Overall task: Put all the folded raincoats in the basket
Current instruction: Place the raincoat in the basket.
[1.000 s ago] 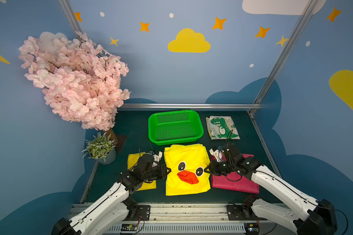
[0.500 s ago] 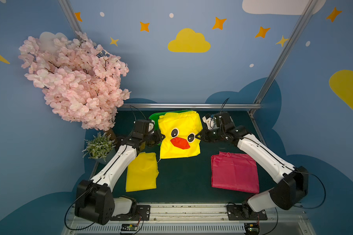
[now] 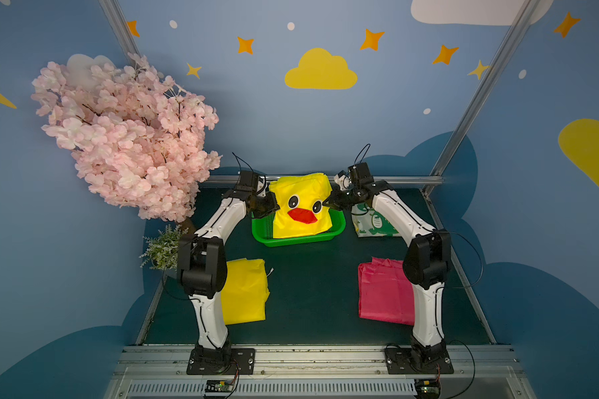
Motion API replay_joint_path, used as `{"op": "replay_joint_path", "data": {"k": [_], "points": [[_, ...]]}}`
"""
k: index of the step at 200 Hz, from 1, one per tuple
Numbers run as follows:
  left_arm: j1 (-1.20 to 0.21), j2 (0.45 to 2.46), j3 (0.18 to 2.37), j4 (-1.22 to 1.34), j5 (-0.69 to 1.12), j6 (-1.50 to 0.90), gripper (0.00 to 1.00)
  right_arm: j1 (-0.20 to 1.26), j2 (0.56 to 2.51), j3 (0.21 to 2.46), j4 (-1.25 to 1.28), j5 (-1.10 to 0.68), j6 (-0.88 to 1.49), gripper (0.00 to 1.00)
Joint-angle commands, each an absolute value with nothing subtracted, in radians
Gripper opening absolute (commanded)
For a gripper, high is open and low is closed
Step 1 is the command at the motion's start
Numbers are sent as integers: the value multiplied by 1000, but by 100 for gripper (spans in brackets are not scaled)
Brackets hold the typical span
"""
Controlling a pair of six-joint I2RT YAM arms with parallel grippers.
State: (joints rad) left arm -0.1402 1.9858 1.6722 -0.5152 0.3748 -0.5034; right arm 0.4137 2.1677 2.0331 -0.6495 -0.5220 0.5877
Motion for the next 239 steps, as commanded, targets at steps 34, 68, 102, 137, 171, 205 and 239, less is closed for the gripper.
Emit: {"op": "replay_joint_path", "data": {"k": [34,68,102,137,171,205,239], "points": [[-132,2062,1697,-574,372,-441,2,405,2271,2096,-712,-544,583,0],[-130,2102,1700,-569,357,-424,2,411,2313,2097,-705,-535,592,0],[-130,2135,1712,-559,343,-417,2,421,2352,2121,-688,-524,601,0],[-127,2161,1722,-542,328,-422,2,428,2406,2182,-689,-523,608,0],[-126,2165,1729,-528,336,-422,28,434,2433,2227,-693,-523,592,30],[-125,2088,1668,-498,319,-415,100,433,2382,2211,-718,-504,554,57],[-127,1973,1628,-478,321,-396,100,437,2280,2149,-702,-484,536,60]]}}
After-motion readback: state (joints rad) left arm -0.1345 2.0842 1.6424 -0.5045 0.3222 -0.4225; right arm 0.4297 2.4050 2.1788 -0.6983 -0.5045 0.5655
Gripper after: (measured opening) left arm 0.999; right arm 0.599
